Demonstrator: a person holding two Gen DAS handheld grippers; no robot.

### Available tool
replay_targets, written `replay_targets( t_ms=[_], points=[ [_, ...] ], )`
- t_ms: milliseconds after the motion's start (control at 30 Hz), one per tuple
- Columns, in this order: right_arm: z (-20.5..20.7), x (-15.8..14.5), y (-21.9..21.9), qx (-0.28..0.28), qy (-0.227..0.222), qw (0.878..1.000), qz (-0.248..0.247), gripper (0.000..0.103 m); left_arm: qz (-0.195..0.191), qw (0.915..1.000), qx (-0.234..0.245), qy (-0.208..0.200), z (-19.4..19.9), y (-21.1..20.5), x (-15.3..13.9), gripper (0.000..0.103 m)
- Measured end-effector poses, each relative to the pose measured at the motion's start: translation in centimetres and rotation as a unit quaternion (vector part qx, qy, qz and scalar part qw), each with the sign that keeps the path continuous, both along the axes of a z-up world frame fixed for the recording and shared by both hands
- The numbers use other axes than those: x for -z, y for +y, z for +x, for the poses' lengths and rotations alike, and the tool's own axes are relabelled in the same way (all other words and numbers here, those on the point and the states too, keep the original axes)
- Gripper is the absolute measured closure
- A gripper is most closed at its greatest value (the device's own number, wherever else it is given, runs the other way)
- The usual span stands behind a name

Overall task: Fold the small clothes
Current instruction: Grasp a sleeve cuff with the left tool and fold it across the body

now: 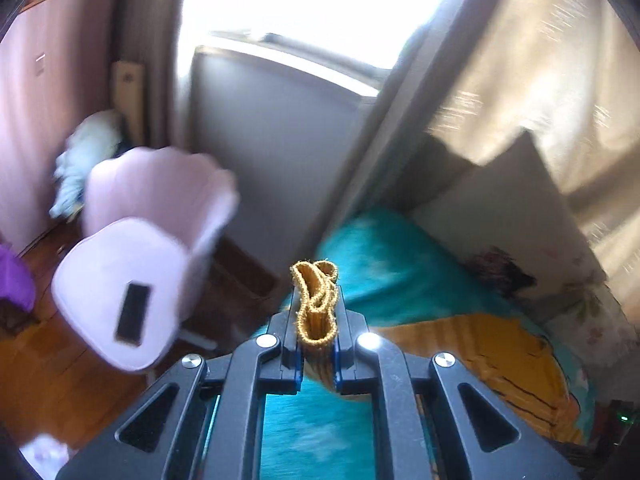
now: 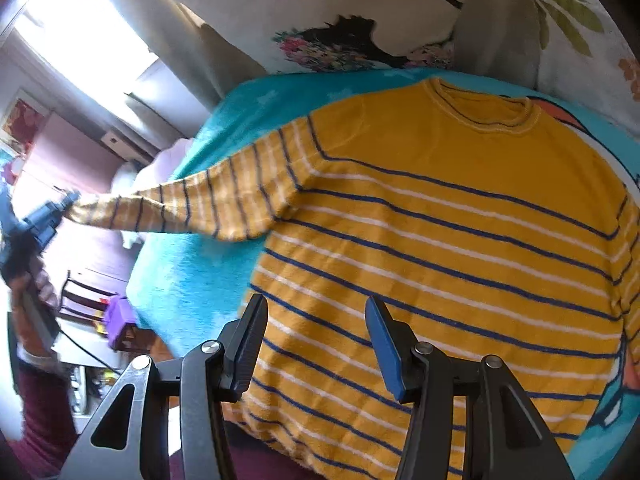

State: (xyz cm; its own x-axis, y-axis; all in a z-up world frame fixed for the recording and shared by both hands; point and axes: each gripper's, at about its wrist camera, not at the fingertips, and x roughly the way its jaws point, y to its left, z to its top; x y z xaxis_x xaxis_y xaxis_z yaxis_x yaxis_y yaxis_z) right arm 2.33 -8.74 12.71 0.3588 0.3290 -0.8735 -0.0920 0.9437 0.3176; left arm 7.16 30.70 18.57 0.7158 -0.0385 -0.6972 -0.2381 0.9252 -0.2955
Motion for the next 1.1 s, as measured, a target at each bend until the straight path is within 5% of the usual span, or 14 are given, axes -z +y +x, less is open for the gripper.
replay_targets(
  t_ms=[200, 467, 533, 667, 800, 1000, 1100],
  points=[
    [-1.8, 2.0, -5.1, 0.061, 0.018, 0.998, 0.012, 0.048, -0.010, 0.9893, 0.141, -0.038, 3.0, -12.5, -2.4, 0.093],
    [-5.8, 2.7, -16.4, 0.151, 0.019, 0.987, 0.044, 0.048, -0.065, 0.9476, 0.312, -0.017, 6.2, -34.9, -1.0, 0.093],
    [-6.6, 2.6, -19.0, 0.171, 0.013, 0.984, 0.050, 0.048, -0.072, 0.9372, 0.341, 0.002, 6.3, -40.0, 0.4, 0.089],
    [-7.5, 2.0, -23.5, 0.192, 0.000, 0.980, 0.051, 0.047, -0.078, 0.9257, 0.369, 0.030, 4.7, -45.6, 2.3, 0.055],
    [-6.9, 2.0, -25.4, 0.191, -0.009, 0.980, 0.060, 0.047, -0.070, 0.9356, 0.345, 0.033, 2.7, -44.8, 2.2, 0.033],
    [-2.4, 2.3, -24.3, 0.128, -0.022, 0.989, 0.072, 0.047, -0.039, 0.9734, 0.216, 0.067, 1.0, -35.7, 1.9, 0.032],
    [1.1, 3.1, -22.3, 0.089, -0.038, 0.994, 0.055, 0.044, -0.036, 0.9848, 0.155, 0.069, -1.0, -31.5, 1.6, 0.032]
  ],
)
